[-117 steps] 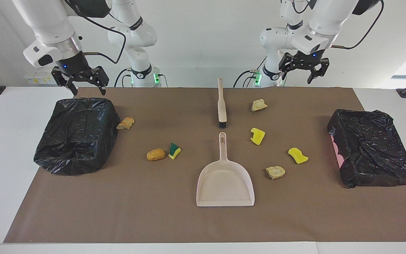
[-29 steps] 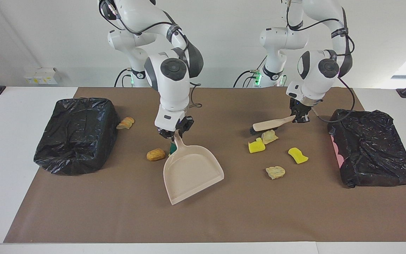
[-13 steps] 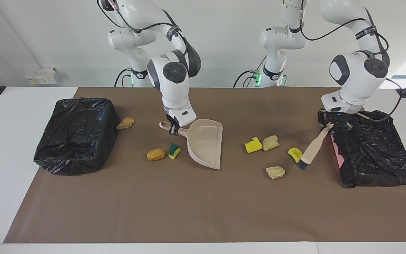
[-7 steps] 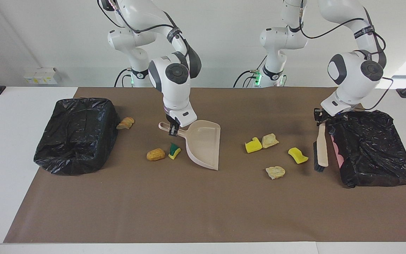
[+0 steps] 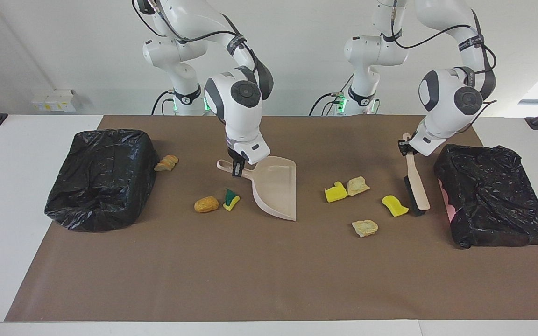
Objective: Sweep and dump trash in bin
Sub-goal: 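Sweep the sponge pieces into the dustpan with the left gripper's brush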
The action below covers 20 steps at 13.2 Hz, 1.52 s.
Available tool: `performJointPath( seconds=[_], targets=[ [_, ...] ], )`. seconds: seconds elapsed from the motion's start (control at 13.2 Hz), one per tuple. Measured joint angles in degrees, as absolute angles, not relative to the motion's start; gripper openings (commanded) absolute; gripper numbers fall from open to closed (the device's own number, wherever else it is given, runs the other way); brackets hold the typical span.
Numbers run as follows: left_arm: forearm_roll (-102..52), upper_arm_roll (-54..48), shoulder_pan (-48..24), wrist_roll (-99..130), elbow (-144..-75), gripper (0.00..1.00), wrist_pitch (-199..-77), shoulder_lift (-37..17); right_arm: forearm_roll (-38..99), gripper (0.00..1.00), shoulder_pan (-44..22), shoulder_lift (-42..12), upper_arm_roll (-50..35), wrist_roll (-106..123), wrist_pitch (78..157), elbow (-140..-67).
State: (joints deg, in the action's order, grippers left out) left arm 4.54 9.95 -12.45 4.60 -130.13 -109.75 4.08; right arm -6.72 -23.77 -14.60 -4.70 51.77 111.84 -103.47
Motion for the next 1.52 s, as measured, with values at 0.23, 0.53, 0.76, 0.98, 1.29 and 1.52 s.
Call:
performJointPath(
  seconds=[0.23,0.53,0.76,0.98,1.29,1.52],
  targets=[
    [4.56,8.38,-16.29,11.93,-132.08,0.00,-110.52,4.14,-6.72,0.00,-23.90,-14.92,-4.69,50.64,111.96,-103.90],
    [1.97,3.47,-17.52,13.92,-132.52,0.00,-112.12,4.12,-6.73,0.00,-24.33,-15.70,-4.69,50.23,114.09,-104.56],
    [-0.64,-2.04,-17.75,14.56,-133.25,0.00,-115.01,3.65,-6.73,0.00,-24.43,-16.56,-4.70,50.23,115.98,-104.84],
    [-2.83,-6.15,-17.77,14.51,-133.32,0.00,-116.38,3.61,-6.73,0.00,-24.43,-17.19,-4.70,50.06,116.75,-104.91],
    [-8.16,-13.29,-17.92,14.56,-133.38,0.00,-119.85,3.60,-6.73,0.00,-24.56,-18.65,-4.69,48.52,118.36,-105.03],
    [-12.25,-15.28,-21.55,15.26,-133.37,0.00,-124.14,3.57,-6.84,0.00,-24.78,-18.73,-4.69,47.19,118.38,-105.02]
  ],
)
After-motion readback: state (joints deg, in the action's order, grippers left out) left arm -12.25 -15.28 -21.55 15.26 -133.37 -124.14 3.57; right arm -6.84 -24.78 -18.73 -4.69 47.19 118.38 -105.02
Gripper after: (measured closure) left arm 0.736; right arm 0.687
